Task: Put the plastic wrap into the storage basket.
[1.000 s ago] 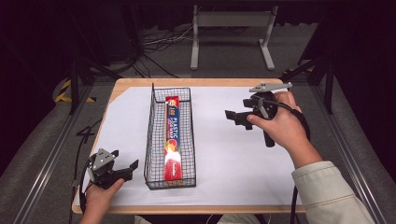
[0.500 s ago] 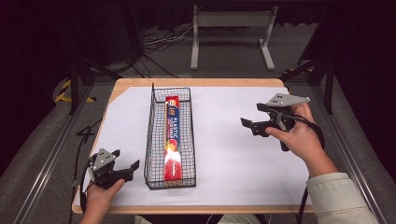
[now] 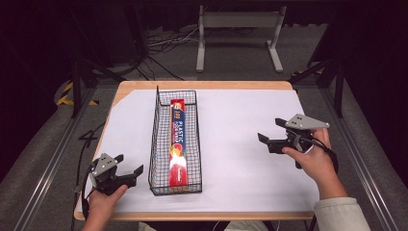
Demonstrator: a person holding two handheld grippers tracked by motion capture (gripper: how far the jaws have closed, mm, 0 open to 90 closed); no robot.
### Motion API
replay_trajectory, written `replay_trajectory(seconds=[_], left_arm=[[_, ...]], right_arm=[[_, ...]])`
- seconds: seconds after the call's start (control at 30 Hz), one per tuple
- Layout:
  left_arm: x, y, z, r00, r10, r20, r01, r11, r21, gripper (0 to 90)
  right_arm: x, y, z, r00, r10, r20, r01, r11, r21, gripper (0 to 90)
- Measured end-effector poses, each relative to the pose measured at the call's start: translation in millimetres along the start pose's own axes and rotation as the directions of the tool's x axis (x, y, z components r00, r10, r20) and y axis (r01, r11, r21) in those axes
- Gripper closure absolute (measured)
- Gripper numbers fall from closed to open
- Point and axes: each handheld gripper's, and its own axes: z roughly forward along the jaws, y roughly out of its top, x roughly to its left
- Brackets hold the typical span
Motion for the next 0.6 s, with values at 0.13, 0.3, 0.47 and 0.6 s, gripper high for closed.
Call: replay_trajectory(seconds=[0.13, 0.3, 0.47, 0.6], left_arm=[[0.4, -0.3, 0.5, 1.0, -0.003, -0.001, 0.003, 1.0, 0.001, 14.1], [0.0, -0.2, 0.3, 1.0, -0.001, -0.002, 0.001, 1.0, 0.0, 14.1], [0.5, -0.2, 0.2, 1.0, -0.001, -0.005, 0.001, 1.0, 0.002, 14.1], [0.7, -0.1, -0.2, 1.0, -0.004, -0.005, 0.004, 1.0, 0.002, 14.3]], right_arm=[[-1.0, -15.1, 0.5, 0.9996, 0.03, 0.003, -0.03, 0.999, -0.019, 14.9], [-0.5, -43.1, 6.2, 0.9982, 0.052, 0.031, -0.052, 0.999, -0.001, 14.9], [-1.2, -54.8, 10.5, 0.9958, 0.074, 0.054, -0.076, 0.997, 0.033, 14.9], [-4.3, -61.8, 10.4, 0.9873, 0.126, 0.097, -0.131, 0.99, 0.048, 12.9]])
